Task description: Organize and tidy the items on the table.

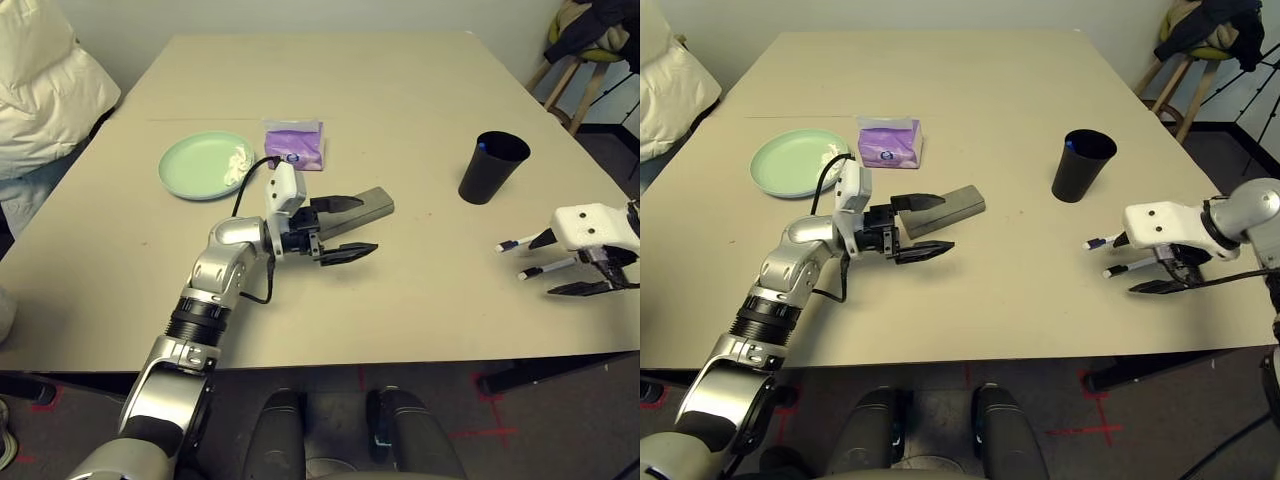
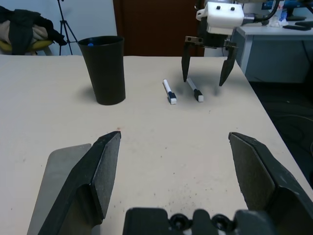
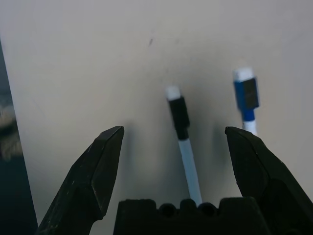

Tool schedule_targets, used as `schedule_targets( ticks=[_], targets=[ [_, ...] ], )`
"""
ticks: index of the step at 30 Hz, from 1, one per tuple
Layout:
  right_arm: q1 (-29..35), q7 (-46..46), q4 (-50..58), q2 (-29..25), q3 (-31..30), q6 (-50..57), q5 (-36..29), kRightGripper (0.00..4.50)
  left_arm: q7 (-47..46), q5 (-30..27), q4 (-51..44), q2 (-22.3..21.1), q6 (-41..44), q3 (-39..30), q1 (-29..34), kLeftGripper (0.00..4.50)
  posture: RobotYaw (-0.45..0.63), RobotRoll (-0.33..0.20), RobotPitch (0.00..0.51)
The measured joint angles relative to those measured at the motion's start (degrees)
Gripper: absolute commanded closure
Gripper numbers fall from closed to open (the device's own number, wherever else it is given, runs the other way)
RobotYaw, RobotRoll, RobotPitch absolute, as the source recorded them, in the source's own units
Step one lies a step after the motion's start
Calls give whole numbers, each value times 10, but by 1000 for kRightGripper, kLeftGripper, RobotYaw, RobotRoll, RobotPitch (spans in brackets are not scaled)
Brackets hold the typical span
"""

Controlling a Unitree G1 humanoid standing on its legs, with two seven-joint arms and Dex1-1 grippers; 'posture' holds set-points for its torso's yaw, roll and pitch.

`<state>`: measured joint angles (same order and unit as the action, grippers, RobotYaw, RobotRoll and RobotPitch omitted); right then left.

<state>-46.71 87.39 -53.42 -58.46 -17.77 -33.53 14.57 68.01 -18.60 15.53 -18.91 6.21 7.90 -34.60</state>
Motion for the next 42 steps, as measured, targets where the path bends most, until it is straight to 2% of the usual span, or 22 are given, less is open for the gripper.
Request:
schedule_targets(
  ticks=[12, 24, 30, 33, 42],
  targets=[
    [-49, -62, -48, 12, -57, -64, 102, 0, 0, 11, 1, -5, -7, 1, 1, 37, 134, 0, 101],
    [-87, -87, -77, 46, -80, -105, 130, 0, -1, 15, 1, -10, -8, 1, 2, 37, 163, 0, 100],
    [-95, -66, -96, 50, -98, -106, 150, 93, -2, 17, 0, -17, -8, 1, 5, 0, 168, 0, 103],
    [-96, -61, -101, 51, -105, -104, 156, 779, -2, 17, -2, -19, -8, 1, 6, 0, 164, 0, 103],
    [-100, -64, -103, 69, -107, -89, 163, 4245, -2, 17, -4, -19, -8, 1, 6, 0, 160, 0, 102]
  ],
)
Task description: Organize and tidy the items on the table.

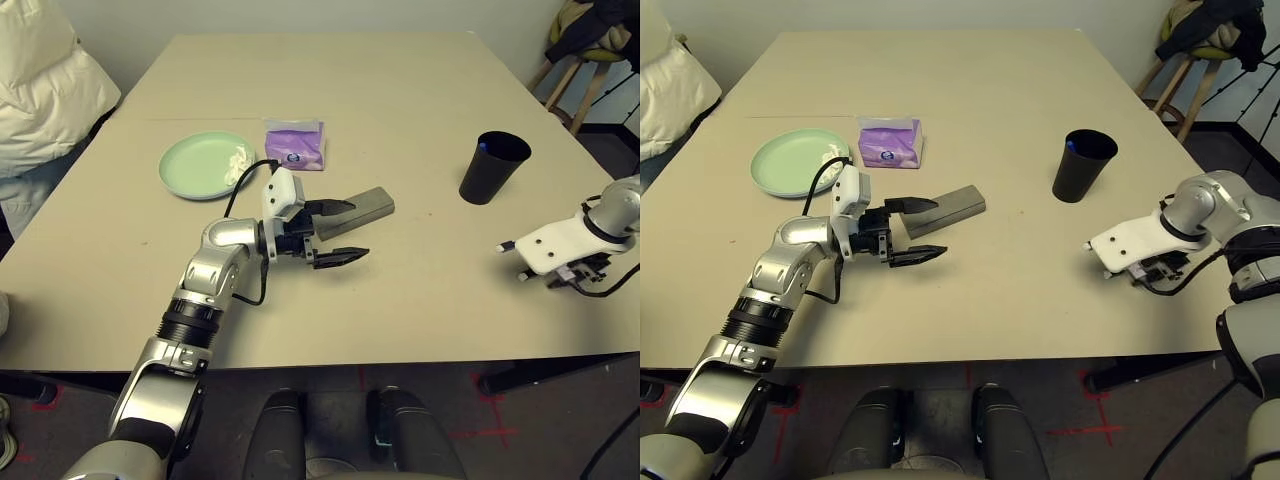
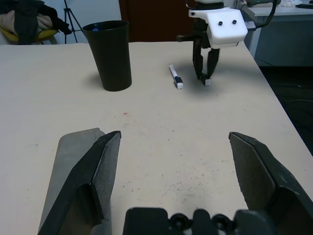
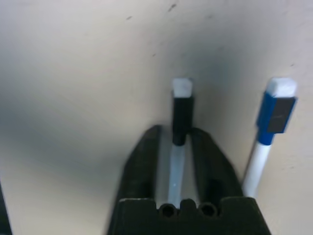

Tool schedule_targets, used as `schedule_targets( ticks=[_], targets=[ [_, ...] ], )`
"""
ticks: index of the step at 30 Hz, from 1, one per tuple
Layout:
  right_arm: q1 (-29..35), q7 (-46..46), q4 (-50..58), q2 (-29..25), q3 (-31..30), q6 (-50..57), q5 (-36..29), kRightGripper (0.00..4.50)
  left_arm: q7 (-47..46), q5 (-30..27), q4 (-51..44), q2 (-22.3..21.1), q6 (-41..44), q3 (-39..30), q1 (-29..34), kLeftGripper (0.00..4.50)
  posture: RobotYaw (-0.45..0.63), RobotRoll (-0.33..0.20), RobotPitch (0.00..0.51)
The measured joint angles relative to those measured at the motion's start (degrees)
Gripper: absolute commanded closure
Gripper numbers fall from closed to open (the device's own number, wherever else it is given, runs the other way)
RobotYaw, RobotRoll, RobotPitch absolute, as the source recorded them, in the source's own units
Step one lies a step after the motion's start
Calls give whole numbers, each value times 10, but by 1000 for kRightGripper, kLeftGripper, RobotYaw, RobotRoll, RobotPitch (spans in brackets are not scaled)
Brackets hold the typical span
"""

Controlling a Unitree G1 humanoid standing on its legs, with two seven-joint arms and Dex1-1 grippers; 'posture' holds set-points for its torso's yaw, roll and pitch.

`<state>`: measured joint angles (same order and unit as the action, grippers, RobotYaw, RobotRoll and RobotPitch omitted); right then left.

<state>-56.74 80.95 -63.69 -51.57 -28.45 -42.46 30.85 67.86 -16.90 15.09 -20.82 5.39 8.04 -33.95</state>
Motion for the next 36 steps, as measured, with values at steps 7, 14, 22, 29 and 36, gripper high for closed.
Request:
schedule_targets(
  ticks=[7, 14, 22, 29, 36],
  targets=[
    [0, 13, 0, 1, 2, 9, -12, 4292, 0, 0, 0, 0, 0, 0, 0, 0, 156, 0, 94],
    [0, 101, 17, 1, 25, 135, -145, 4292, 1, 1, 0, -2, 0, 0, 0, 0, 143, 0, 85],
    [-17, 113, 218, -32, 40, 424, -422, 4292, 7, 1, 10, -5, -2, 0, -5, 0, 130, 0, 77],
    [5, 4, 315, 44, 219, 579, -531, 4292, 5, 1, 17, -5, -6, -1, -15, 0, 124, 0, 72],
    [78, -247, 399, 157, 387, 618, -587, 4292, 5, 1, 18, -7, -6, -2, -15, 0, 120, 0, 72]
  ],
)
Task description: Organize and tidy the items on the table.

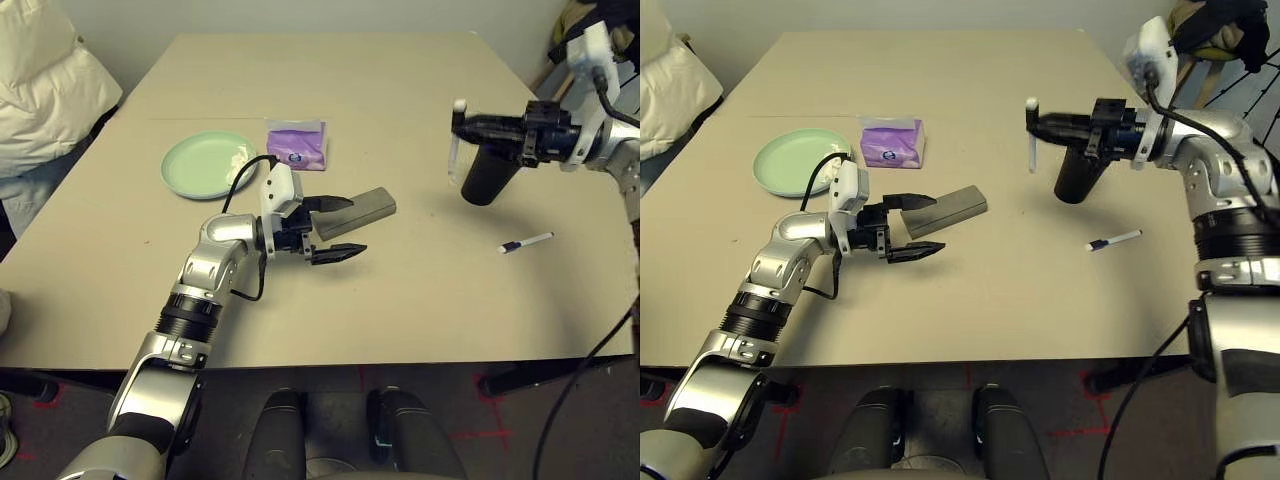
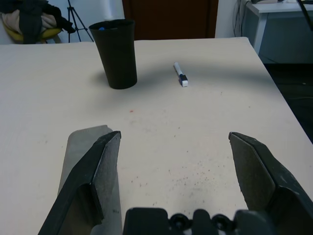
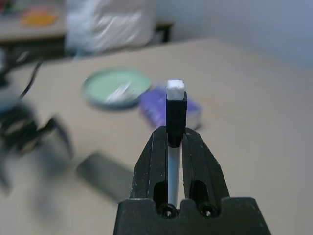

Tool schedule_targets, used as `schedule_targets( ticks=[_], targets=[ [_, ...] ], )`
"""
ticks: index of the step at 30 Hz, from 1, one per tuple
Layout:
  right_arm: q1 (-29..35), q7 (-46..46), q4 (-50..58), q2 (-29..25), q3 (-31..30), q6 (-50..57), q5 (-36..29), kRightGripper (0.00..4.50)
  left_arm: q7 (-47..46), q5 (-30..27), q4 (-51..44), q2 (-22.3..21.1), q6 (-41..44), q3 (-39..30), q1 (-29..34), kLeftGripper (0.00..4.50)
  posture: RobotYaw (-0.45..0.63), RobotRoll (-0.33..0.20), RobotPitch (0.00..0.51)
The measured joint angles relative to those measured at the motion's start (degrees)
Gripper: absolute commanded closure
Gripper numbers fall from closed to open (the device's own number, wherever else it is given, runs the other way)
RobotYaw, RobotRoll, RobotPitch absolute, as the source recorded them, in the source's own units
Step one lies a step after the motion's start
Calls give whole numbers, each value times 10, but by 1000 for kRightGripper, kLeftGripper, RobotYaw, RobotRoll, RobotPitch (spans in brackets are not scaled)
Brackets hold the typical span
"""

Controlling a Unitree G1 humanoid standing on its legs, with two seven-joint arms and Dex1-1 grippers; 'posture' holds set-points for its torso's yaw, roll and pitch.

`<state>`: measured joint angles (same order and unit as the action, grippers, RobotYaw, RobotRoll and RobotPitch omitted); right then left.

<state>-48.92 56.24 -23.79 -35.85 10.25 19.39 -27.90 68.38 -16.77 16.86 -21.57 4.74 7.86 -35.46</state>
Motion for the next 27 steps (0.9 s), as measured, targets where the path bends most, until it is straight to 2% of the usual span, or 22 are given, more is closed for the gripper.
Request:
schedule_targets(
  ticks=[7, 13, 19, 27],
  targets=[
    [-3, -231, 37, 67, 72, -16, 13, 4292, 0, 0, 0, -1, 0, 0, 0, 0, 121, 0, 72],
    [-29, -369, 35, 73, 86, -33, 66, 4292, 0, 0, 0, -3, 0, 0, 0, 0, 122, 0, 70],
    [-32, -453, 35, 71, 83, -9, 111, 4292, 0, 0, 0, -3, 0, 0, 0, 0, 125, 0, 70],
    [-17, -473, 44, 72, 79, 31, 124, 4292, 0, 0, 0, -3, 0, 0, 0, 0, 126, 0, 73]
  ],
)
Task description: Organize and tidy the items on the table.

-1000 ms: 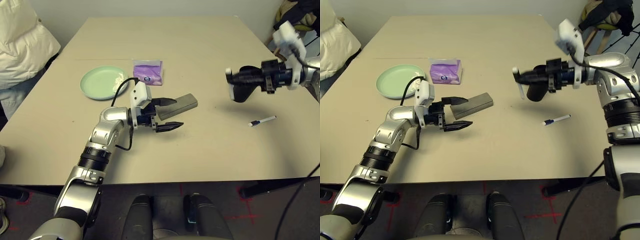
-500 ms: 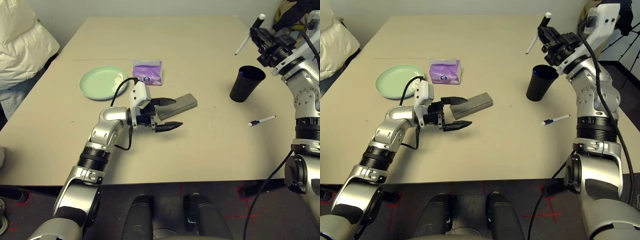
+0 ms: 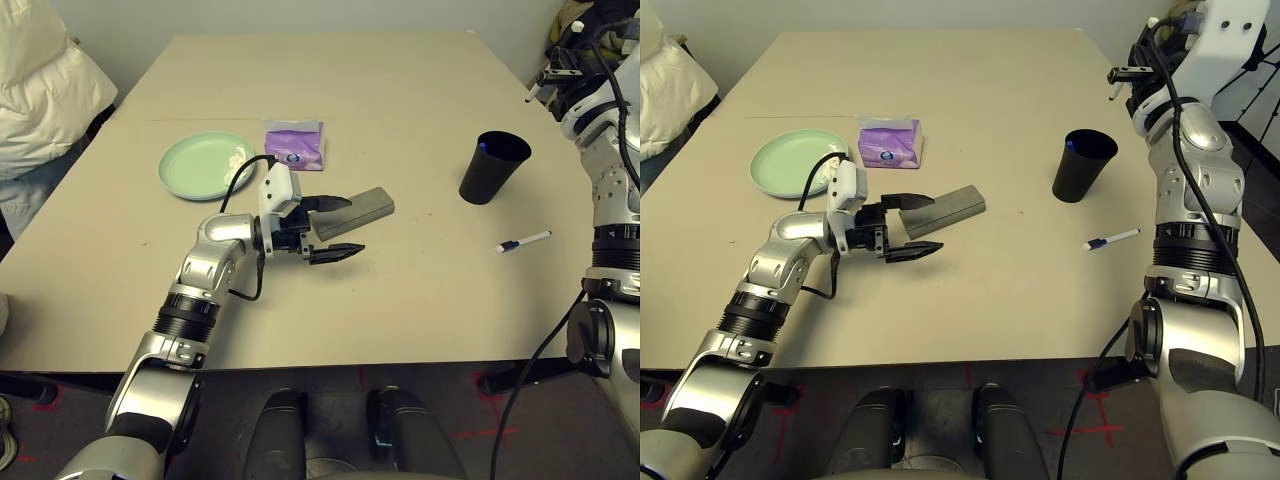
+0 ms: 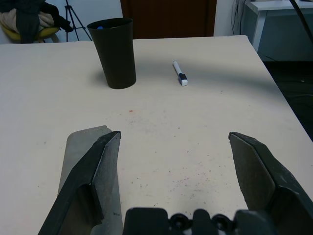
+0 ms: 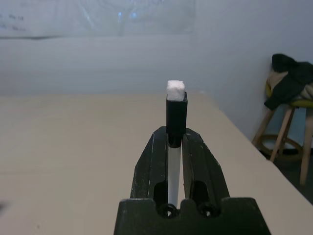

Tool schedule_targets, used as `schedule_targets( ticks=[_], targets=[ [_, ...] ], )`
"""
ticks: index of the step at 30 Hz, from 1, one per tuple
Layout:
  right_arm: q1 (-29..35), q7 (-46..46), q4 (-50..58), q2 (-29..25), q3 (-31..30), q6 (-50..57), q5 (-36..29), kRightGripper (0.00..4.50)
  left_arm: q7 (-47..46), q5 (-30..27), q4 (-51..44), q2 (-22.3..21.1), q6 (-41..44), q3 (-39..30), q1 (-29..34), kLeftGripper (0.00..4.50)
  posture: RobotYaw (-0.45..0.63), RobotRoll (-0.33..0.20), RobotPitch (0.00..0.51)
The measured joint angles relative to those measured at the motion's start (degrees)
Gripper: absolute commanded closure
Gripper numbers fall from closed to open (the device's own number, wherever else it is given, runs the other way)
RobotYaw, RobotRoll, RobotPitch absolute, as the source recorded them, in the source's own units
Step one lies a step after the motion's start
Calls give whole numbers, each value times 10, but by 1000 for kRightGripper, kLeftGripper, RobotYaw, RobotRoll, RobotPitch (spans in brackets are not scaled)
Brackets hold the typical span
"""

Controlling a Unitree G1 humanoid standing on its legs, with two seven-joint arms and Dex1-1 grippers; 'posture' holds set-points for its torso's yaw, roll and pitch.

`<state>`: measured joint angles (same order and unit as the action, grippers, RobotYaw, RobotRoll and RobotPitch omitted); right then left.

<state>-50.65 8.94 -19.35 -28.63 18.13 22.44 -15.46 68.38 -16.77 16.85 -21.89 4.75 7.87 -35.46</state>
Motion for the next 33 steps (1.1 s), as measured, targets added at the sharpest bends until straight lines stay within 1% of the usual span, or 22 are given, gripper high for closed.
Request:
schedule_targets(
  ticks=[7, 12, 18, 19, 24, 27, 30, 31, 32, 33],
  targets=[
    [6, -1, 21, 2, -9, 22, 3, 4292, 0, 0, 0, 0, 1, 0, 0, 0, 126, 0, 76],
    [20, -2, 36, 3, -14, 38, 4, 2391, 0, 0, 0, -4, 1, 0, 0, 0, 124, 0, 76],
    [21, -7, 44, 4, -14, 44, 4, 123, 0, 0, 0, -4, 1, 0, 0, 0, 123, 0, 76],
    [21, -8, 47, 5, -14, 44, 4, 56, 0, 0, 0, -4, 1, 0, 0, 0, 123, 0, 76],
    [22, -5, 53, 7, -14, 46, 3, 56, 0, 0, 0, -4, 1, 0, 0, 0, 123, 0, 72],
    [22, 26, 53, 13, -14, 26, -7, 56, 0, 0, 0, -4, 1, 0, 0, 0, 123, 0, 72],
    [24, 109, 51, 17, -19, -24, -32, 56, 0, 0, 0, -4, 1, 0, 0, 0, 128, 0, 74],
    [29, 156, 52, 13, -25, -45, -42, 56, 0, 0, 0, -4, 1, 0, 0, 0, 135, 0, 78],
    [44, 229, 56, -5, -47, -69, -50, 56, 0, -1, 0, -4, 1, 0, 0, 0, 135, 0, 78],
    [54, 273, 58, -15, -64, -82, -52, 56, 0, -1, 0, -6, 1, 0, 0, 0, 135, 0, 78]
  ],
)
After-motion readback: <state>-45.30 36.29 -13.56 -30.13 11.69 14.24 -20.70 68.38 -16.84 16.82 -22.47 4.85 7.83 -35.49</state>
